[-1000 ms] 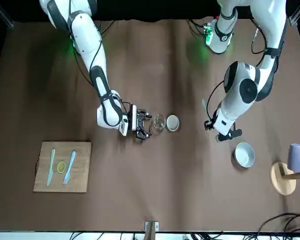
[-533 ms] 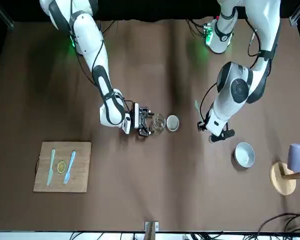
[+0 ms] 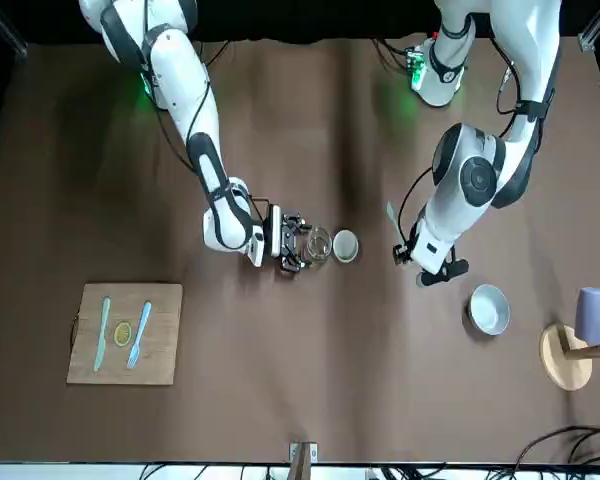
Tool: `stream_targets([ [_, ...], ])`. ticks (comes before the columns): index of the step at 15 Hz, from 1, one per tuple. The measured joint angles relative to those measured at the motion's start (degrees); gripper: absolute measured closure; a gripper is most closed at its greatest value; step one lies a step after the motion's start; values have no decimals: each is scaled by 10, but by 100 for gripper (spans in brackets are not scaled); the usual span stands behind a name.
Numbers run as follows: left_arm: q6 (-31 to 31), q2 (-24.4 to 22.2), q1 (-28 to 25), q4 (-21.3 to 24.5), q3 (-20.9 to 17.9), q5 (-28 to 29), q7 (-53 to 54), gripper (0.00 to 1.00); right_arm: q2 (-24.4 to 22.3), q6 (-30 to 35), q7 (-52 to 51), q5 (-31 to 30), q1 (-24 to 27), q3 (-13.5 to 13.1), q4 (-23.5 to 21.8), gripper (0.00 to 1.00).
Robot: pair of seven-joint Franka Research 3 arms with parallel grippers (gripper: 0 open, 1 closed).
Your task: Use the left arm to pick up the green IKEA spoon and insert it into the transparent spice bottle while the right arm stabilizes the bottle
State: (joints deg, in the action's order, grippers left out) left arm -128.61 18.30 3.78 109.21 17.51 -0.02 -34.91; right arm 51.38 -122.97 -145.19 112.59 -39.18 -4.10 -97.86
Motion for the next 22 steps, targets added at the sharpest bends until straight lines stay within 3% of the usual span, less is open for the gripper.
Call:
stream_targets([
  [4, 59, 14, 0, -36, 3, 0, 34, 85, 10, 0, 0, 0, -2, 1, 13, 0],
  [12, 63, 49, 1, -71, 40, -5, 197, 85, 22, 4, -3, 1, -10, 6, 28, 0],
  [22, 63, 56, -3, -107, 67, -133, 449, 87, 24, 11, -6, 1, -12, 9, 33, 0],
])
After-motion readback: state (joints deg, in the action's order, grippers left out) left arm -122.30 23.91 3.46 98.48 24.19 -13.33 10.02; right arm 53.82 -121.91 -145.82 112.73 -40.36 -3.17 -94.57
